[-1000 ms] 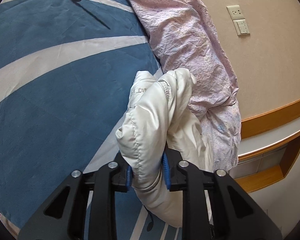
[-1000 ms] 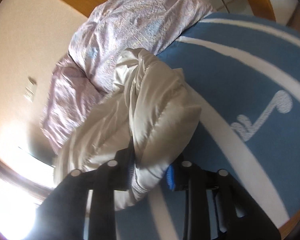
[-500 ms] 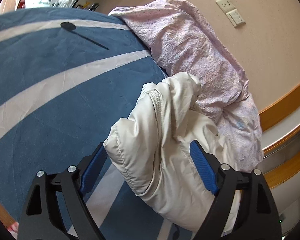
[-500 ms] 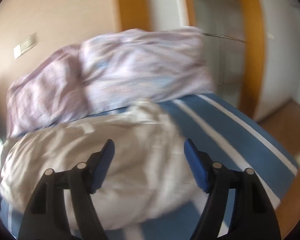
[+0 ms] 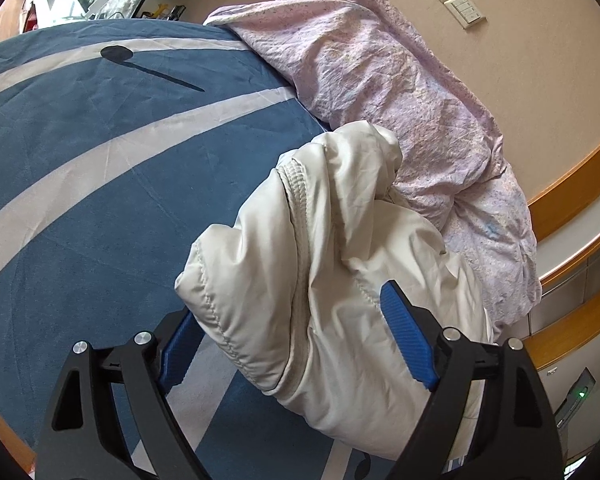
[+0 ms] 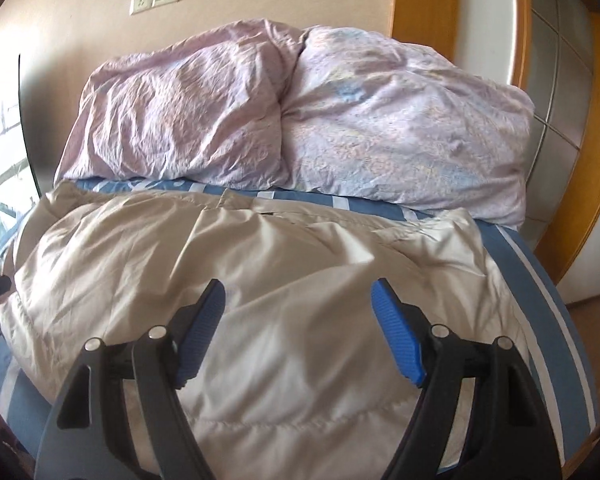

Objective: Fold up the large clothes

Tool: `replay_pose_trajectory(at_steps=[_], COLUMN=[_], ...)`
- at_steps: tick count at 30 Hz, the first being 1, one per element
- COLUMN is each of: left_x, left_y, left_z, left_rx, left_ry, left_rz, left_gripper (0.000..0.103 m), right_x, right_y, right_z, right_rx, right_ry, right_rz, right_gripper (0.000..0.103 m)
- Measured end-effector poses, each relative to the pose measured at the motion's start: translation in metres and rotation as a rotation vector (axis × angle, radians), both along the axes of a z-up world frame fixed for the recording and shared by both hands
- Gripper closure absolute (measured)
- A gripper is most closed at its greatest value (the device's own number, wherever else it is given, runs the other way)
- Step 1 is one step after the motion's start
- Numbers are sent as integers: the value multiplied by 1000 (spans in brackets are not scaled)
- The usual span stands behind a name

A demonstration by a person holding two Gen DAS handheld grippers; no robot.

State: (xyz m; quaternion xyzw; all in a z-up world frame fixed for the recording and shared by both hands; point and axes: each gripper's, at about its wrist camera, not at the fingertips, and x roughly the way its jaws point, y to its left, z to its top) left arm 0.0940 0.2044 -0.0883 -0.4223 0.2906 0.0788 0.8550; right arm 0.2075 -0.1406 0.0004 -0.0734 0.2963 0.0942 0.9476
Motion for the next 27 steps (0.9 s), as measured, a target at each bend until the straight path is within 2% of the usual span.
replay_pose_trajectory(at_steps=[8, 12, 21, 26, 27], left_x=[6, 11, 23, 25, 25], left_y=[-1, -2, -6, -6, -7], left_z=[0, 0, 0, 3, 5], left_rx=[-5, -10, -29, -36, -31], left_ry=[2, 3, 11, -25, -33], left_rz=[4, 11, 25, 50, 54], left_gripper=[18, 18, 19, 29, 33], right_x=[19, 31, 35, 35, 35], right_y=[12, 20, 34, 38, 39], right_z=[-18, -34, -54, -60, -61], right_rx=[-65, -108, -186, -222, -225], right_ry=[53, 100, 106, 94, 96], right_rz=[-8, -13, -15, -17, -16], right_gripper=[27, 21, 20, 20, 20])
